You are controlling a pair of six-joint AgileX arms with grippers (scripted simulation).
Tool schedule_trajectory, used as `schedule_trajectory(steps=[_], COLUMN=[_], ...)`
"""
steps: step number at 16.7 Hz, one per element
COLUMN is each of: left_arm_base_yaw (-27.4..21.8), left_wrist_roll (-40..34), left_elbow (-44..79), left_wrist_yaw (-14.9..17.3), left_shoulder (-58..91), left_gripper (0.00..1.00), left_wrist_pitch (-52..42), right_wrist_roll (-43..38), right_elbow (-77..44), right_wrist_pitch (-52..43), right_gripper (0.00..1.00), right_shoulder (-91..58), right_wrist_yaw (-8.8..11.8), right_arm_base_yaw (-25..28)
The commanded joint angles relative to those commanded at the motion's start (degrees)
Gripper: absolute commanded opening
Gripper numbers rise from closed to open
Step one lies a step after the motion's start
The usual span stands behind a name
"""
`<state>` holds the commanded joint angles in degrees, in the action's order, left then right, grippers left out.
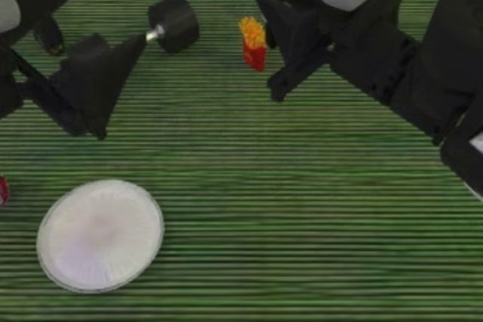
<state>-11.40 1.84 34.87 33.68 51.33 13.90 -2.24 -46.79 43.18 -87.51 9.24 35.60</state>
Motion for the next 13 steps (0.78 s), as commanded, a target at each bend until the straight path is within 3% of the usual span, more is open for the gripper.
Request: schedule_trajectory(steps=[3,6,8,13], left_arm_base_yaw=[-2.43,-4.03,-4.47,-4.36], left_wrist_roll=[0.33,0.49,0.52,0.50], left_elbow=[7.69,12.56,13.89,13.90], left_wrist_yaw=[7.31,12.18,13.57,13.47], left_shoulder=[11.58,18.74,20.69,20.82], left_gripper=[1.00,1.00,1.00,1.00], left_wrist_pitch=[3.11,4.88,5.32,5.31], right_wrist_roll=[0.00,0.00,0.00,0.00], right_elbow=[0.00,0.00,0.00,0.00], right_wrist_pitch=[0.00,0.00,0.00,0.00], right_gripper=[0.00,0.00,0.00,0.00], right_shoulder=[0.00,0.00,0.00,0.00], right_wrist_yaw=[0.00,0.00,0.00,0.00], right_arm_base_yaw=[0.00,0.00,0.00,0.00])
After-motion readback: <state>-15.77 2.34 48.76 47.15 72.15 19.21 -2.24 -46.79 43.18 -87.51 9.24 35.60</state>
